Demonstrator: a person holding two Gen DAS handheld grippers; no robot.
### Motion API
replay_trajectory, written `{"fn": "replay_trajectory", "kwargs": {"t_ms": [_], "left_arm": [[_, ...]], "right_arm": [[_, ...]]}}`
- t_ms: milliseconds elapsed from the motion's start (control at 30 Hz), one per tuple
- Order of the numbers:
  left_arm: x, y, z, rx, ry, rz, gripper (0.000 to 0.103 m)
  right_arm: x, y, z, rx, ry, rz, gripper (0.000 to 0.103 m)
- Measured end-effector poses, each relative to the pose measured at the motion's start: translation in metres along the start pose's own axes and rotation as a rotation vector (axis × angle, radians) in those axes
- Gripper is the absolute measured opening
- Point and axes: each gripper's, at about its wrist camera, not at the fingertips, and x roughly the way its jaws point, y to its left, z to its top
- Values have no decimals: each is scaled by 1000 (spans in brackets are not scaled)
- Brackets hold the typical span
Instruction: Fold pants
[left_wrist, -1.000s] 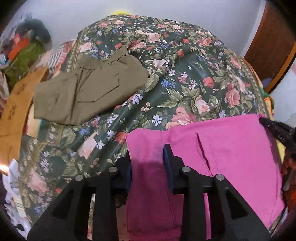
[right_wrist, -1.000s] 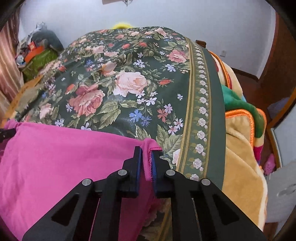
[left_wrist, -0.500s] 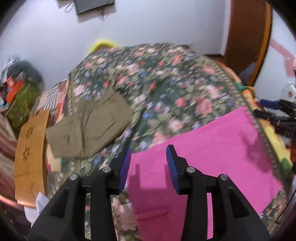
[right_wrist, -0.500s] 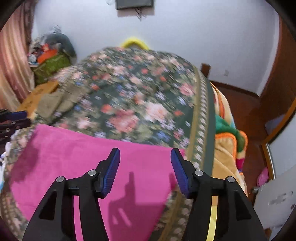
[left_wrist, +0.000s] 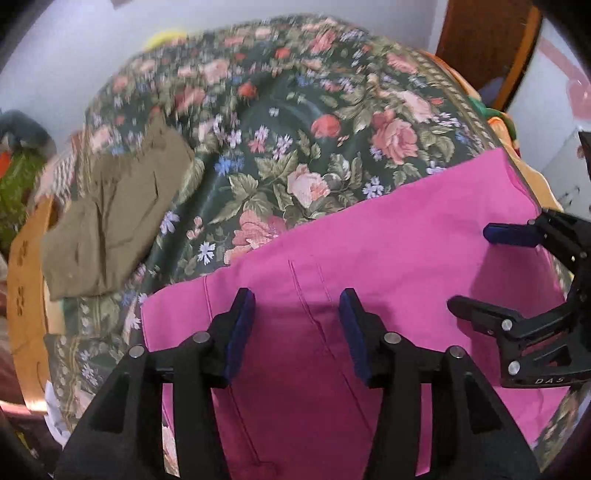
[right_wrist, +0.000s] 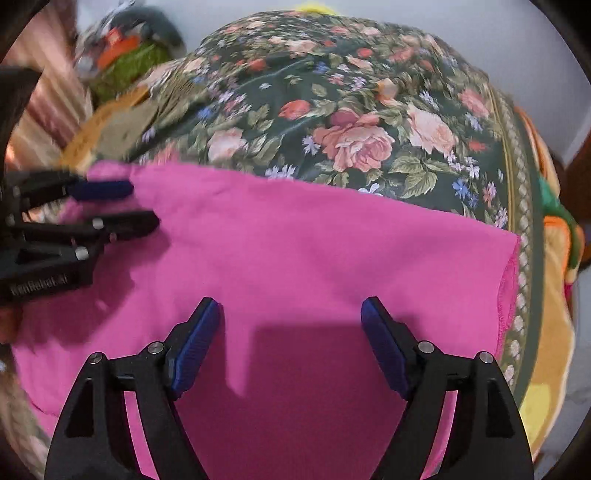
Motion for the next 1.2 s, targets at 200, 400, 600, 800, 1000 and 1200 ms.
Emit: {"fn": "replay_trajectory", "kwargs": {"t_ms": [200, 400, 600, 800, 1000, 1200], "left_arm": [[-22, -18, -31, 92, -38, 40, 62], [-48, -21, -63, 76, -67, 28, 75], [-65, -18, -88, 31, -78, 27, 83], [-81, -3, -113, -43, -87, 1, 85], [-99, 13, -132, -87, -103, 58, 86], [-106, 30, -143, -120, -88, 73, 87]], "right_arm": [[-17, 10, -30, -58, 2, -13, 83], [-37, 13, -64, -57, 5, -45, 85], [-52, 0, -85, 38, 9, -23, 85], [-69, -12, -114, 146, -9, -5, 85], [-85, -15, -137, 177, -6, -32, 85], [-100, -9, -132, 133, -29, -95, 85]]}}
